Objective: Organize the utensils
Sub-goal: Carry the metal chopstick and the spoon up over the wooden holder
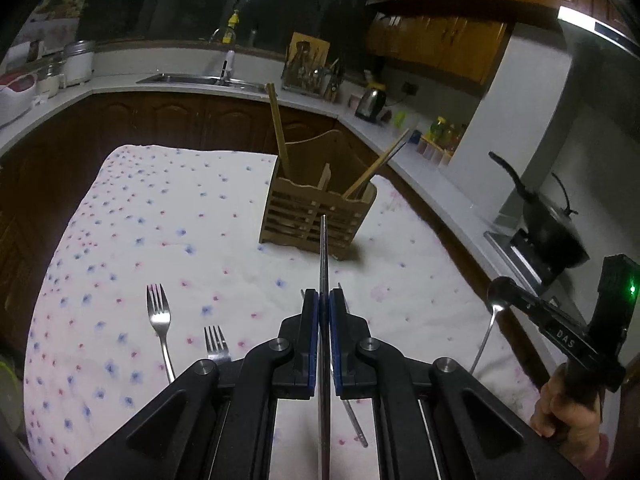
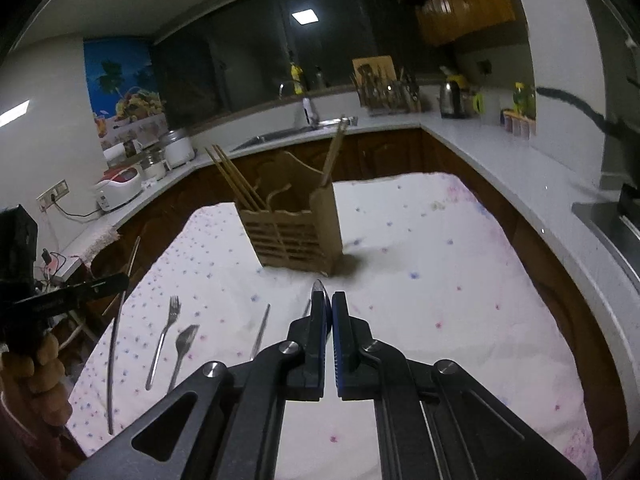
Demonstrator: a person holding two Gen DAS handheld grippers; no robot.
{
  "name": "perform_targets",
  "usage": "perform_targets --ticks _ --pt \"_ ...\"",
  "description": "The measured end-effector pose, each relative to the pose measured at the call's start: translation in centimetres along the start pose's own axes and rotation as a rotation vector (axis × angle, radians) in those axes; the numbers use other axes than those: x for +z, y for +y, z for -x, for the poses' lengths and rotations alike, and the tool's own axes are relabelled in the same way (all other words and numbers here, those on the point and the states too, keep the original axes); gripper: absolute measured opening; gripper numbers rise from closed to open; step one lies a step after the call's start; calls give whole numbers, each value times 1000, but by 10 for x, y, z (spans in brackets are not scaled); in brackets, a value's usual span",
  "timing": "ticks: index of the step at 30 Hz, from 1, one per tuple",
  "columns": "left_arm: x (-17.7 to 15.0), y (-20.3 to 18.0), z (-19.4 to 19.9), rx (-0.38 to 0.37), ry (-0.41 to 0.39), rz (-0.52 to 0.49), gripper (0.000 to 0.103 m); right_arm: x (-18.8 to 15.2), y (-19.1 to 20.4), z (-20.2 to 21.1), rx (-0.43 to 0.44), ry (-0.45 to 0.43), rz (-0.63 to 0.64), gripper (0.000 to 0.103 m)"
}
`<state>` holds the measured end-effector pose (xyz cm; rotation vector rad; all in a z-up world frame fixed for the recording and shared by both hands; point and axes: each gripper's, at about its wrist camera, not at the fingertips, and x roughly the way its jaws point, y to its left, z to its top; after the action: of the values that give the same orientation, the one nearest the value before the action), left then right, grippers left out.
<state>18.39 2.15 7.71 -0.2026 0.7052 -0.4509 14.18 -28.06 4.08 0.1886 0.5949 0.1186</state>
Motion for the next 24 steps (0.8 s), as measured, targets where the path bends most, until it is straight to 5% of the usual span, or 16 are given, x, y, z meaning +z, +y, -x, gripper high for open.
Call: perform_targets --ticks 24 --pt "6 -2 14 13 -109 -10 3 11 3 10 -12 -60 10 3"
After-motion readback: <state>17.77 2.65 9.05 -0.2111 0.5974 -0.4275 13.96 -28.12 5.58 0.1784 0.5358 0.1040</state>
